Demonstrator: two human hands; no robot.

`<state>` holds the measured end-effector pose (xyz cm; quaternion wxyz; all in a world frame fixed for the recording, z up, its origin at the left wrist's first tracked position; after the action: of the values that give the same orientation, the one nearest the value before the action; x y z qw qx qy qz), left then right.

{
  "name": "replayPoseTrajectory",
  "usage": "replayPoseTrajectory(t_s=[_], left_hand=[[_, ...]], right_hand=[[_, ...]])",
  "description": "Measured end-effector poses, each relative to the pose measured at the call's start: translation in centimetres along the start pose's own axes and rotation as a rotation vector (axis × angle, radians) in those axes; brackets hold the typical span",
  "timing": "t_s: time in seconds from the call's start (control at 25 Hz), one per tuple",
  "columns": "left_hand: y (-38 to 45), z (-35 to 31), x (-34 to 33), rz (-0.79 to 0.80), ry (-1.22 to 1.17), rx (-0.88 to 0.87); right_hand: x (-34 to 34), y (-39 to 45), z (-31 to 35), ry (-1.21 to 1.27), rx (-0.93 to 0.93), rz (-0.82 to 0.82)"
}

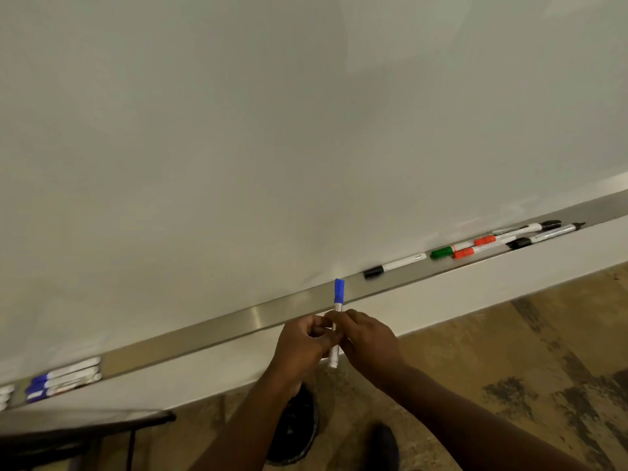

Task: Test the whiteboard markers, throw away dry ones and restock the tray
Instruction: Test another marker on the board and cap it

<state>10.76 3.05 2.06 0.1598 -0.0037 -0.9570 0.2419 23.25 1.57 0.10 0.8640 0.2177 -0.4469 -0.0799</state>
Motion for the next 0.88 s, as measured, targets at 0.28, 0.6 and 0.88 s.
replayPoseTrajectory(t_s=[0.28, 0.6, 0.88], left_hand=[[-2.3, 3.5, 8.2, -0.099, -0.553, 0.220], [-5.0, 3.2, 15.2, -0.130, -1.182, 0.288], [-6.4, 3.9, 22.3, -0.219, -1.292, 0.267]], right_hand=[[-0.6, 0.6, 8.1, 0.684, -0.412, -0.061], [-4.0, 1.1, 19.7, 1.031, -0.802, -0.064], [-6.3, 1.8, 28.4, 0.987, -0.707, -0.086]])
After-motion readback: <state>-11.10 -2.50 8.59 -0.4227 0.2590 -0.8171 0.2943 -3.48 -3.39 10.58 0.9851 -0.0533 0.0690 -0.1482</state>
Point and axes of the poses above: each hand's wrist, its own y-axis towards the middle knuckle, its own x-axis out of the back of the hand, z = x × y, the point moved 5 cm from there along y, towards the middle knuckle, and after that the axes turned 12 degrees about -z, right-handed, at the moved point
